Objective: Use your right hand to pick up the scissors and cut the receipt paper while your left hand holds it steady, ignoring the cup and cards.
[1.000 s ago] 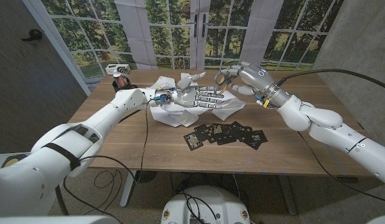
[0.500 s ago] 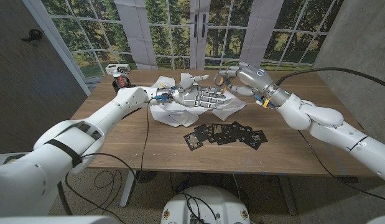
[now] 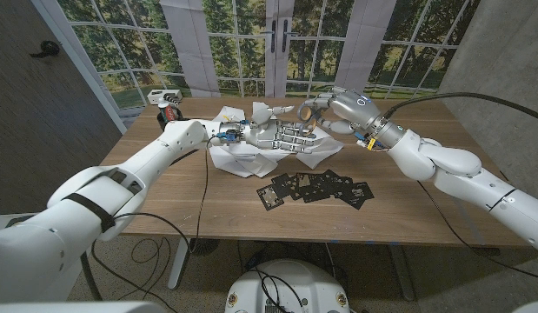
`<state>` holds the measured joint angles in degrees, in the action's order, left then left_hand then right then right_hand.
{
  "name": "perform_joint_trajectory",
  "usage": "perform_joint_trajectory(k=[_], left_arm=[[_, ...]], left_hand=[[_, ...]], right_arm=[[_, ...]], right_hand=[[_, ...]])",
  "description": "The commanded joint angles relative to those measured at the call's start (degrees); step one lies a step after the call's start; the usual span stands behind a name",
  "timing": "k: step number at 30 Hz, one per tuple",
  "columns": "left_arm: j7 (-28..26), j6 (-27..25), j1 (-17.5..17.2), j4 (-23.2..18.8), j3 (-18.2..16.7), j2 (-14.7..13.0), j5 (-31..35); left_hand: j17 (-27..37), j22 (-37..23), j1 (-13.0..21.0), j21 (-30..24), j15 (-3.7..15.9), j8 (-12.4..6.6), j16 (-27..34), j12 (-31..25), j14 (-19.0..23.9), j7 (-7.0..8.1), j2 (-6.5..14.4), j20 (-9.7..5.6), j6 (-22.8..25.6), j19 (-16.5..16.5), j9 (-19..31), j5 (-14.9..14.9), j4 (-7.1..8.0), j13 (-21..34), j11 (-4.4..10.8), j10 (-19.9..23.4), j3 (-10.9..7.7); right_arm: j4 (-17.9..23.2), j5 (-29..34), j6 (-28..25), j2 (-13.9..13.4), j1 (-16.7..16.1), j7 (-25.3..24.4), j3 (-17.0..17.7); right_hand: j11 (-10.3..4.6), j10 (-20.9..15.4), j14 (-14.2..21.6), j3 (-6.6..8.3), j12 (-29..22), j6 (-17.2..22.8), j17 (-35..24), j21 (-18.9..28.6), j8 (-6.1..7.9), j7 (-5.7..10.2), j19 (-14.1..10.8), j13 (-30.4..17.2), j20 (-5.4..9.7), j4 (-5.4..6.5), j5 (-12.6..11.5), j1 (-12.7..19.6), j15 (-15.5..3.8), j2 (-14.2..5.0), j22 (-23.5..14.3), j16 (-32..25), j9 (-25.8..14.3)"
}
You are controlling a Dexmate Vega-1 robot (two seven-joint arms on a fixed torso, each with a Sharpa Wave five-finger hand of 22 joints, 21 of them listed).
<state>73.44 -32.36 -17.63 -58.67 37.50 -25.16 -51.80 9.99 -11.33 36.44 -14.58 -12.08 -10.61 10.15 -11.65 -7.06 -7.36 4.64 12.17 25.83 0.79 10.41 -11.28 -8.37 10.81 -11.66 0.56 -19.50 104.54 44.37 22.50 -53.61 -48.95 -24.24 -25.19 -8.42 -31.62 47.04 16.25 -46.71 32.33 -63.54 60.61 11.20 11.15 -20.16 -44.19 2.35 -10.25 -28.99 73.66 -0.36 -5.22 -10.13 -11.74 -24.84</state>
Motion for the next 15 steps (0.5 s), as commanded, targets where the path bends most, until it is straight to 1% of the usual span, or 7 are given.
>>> perform_joint_trajectory(k=[1,2,3,9,10,15], left_arm=[[0.17,-0.49,0.33,0.25,0.51,0.17,0.21],[0.14,-0.33,0.38,0.33,0.55,0.23,0.32],[0.25,-0.29,0.43,0.54,0.56,0.37,0.29],[0.41,-0.52,0.65,1.03,0.8,0.63,0.51],[0.57,-0.54,0.71,1.2,0.85,0.68,0.53],[1.35,-0.37,1.37,2.48,1.31,1.19,1.07]], left_hand=[[0.27,-0.18,0.01,-0.06,-0.4,-0.43,0.34,-0.23,0.1,0.0,0.47,0.08,0.85,0.08,0.08,-0.24,-0.01,0.07,0.32,-0.02,-0.27],[0.27,-0.18,0.0,-0.06,-0.4,-0.44,0.34,-0.24,0.12,0.06,0.46,0.08,0.88,0.1,0.08,-0.24,-0.02,0.07,0.33,-0.02,-0.26],[0.27,-0.18,-0.02,-0.05,-0.4,-0.45,0.34,-0.24,0.12,0.14,0.45,0.08,0.91,0.1,0.08,-0.23,-0.02,0.07,0.34,-0.02,-0.25],[0.28,-0.19,-0.04,-0.01,-0.4,-0.65,0.34,-0.21,0.16,0.48,0.43,0.09,1.53,0.12,0.08,-0.19,-0.09,0.08,0.57,-0.24,-0.25],[0.28,-0.19,-0.04,-0.01,-0.4,-0.67,0.34,-0.22,0.17,0.5,0.43,0.08,1.6,0.13,0.08,-0.19,-0.1,0.09,0.57,-0.22,-0.26],[0.28,-0.2,0.14,0.0,-0.38,-0.76,0.34,-0.25,0.2,0.29,0.66,0.06,1.98,0.2,0.1,-0.24,-0.2,0.09,0.61,-0.26,-0.42]], right_arm=[[1.15,1.38,-1.57,-0.23,-0.25,0.0,0.36],[1.23,1.43,-1.71,-0.22,-0.26,0.01,0.37],[1.28,1.44,-1.86,-0.16,-0.3,-0.09,0.39],[1.36,1.87,-1.97,-0.09,-0.14,-0.51,0.16],[1.35,1.8,-1.85,-0.08,-0.05,-0.51,0.11],[1.31,2.01,-1.69,0.08,0.36,-0.5,-0.18]], right_hand=[[-3.14,-3.59,5.92,1.59,-0.41,0.09,-0.12,0.51,0.02,0.12,0.17,-0.14,3.85,1.31,0.1,0.6,-13.38,-0.59,-0.18,-0.23,-0.3],[-3.14,-3.61,5.91,1.47,-0.3,0.09,-0.03,1.75,0.02,0.14,-1.49,-0.03,4.37,1.33,0.24,0.61,-13.38,-0.64,-0.53,-0.22,-0.29],[-3.11,-3.57,6.1,1.39,-0.26,0.15,-0.15,2.66,0.03,0.07,-2.49,-0.01,4.66,1.31,0.31,0.64,-13.37,-0.59,-0.71,-0.37,-0.29],[-3.11,-3.6,5.99,1.36,-0.22,0.17,-0.04,3.39,0.03,0.02,-2.34,0.04,4.55,1.29,0.35,0.69,-13.36,-0.55,-0.87,-0.25,-0.28],[-3.1,-3.63,6.09,1.34,-0.25,0.15,-0.18,3.72,0.02,0.02,-2.5,0.01,5.0,1.27,0.36,0.7,-13.35,-0.49,-0.91,-0.36,-0.29],[-3.09,-3.78,6.04,1.32,-0.33,0.24,0.1,4.3,0.05,-0.06,-2.42,-0.04,5.21,1.31,0.36,0.68,-13.35,-0.47,-0.91,-0.19,-0.28]])
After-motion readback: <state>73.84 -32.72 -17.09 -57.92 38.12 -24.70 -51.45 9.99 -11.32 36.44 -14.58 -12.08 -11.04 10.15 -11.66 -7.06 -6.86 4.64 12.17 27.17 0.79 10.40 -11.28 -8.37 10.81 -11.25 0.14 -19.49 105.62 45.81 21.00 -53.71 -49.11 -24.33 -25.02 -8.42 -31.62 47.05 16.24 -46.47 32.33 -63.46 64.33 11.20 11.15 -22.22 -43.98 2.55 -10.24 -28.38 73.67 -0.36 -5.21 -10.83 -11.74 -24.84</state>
